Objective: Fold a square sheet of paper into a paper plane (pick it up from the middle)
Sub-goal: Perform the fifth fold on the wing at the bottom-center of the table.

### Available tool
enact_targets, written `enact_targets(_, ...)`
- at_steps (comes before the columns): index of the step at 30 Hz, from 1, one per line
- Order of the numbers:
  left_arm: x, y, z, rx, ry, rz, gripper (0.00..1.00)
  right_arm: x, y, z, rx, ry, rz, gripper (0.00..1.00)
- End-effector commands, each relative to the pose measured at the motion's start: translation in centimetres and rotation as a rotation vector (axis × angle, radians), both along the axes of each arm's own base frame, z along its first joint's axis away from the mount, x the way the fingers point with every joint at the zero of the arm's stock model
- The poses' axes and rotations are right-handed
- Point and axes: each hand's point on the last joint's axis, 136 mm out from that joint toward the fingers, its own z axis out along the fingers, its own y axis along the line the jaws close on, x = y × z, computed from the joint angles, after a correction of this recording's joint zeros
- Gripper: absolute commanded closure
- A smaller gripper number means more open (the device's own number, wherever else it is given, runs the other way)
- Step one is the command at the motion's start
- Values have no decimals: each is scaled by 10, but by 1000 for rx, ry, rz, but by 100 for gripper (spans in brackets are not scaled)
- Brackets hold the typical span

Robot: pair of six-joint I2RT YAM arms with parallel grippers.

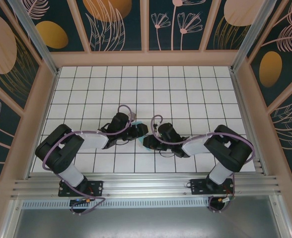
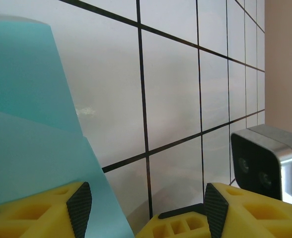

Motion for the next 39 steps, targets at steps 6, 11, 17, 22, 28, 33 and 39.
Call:
enact_targets(6, -2, -2, -3, 21, -1, -26, 35, 3, 4, 0, 28, 13, 18, 89)
enact_targets(11, -1, -3, -1, 20, -3, -23, 35, -6, -3, -13, 23, 46, 17, 91)
enact_targets(17, 3, -6, 9, 8, -18, -22, 34, -16, -3, -20, 27, 69, 47, 93)
enact_targets(22, 7, -4, 22, 9, -42, -4, 32, -16, -8, -27, -16, 72, 34, 94)
enact_targets(28, 13, 5, 50, 15, -112, 49, 29, -16, -10, -35, -62, 83, 24, 94)
enact_targets(33, 9, 9, 55, -3, -120, 54, 30, -17, -9, -43, -96, 100, 15, 94)
enact_targets(39, -1, 1, 41, -57, -79, 8, 34, -15, -8, -47, -112, 110, 5, 94)
